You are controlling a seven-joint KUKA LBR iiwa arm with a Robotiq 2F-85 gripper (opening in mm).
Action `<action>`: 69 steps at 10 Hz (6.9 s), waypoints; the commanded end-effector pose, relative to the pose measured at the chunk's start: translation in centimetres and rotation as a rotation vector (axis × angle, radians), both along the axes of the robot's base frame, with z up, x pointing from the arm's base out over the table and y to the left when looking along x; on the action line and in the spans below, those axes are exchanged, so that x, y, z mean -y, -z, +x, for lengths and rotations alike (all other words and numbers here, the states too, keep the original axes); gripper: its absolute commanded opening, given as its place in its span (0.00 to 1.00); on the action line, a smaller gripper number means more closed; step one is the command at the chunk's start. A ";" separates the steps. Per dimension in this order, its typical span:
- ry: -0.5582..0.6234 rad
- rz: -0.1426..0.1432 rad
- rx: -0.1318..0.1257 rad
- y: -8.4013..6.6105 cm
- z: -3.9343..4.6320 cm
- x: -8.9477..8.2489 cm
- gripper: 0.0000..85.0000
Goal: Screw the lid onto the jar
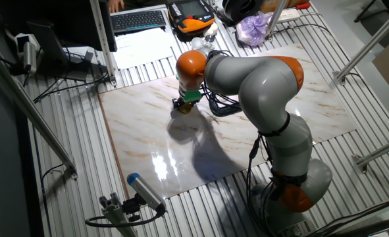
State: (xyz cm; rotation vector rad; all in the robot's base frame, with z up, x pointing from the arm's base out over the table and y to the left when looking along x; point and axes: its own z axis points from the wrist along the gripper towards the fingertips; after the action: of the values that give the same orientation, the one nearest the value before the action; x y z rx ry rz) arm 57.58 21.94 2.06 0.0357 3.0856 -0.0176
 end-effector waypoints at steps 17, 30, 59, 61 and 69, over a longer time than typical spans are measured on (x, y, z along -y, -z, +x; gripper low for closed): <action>-0.009 -0.018 -0.003 -1.8 -0.12 0.4 0.60; 0.008 -0.004 -0.001 -5.5 -0.04 2.1 0.40; -0.071 -0.009 -0.009 -11.1 -0.16 7.9 0.00; -0.076 -0.012 0.000 -11.4 -0.05 8.8 0.00; -0.138 -0.004 0.010 -11.4 -0.15 10.9 0.00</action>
State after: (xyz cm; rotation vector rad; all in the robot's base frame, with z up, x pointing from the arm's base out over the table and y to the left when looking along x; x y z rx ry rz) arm 57.44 11.06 13.47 -0.1781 3.0697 -0.0186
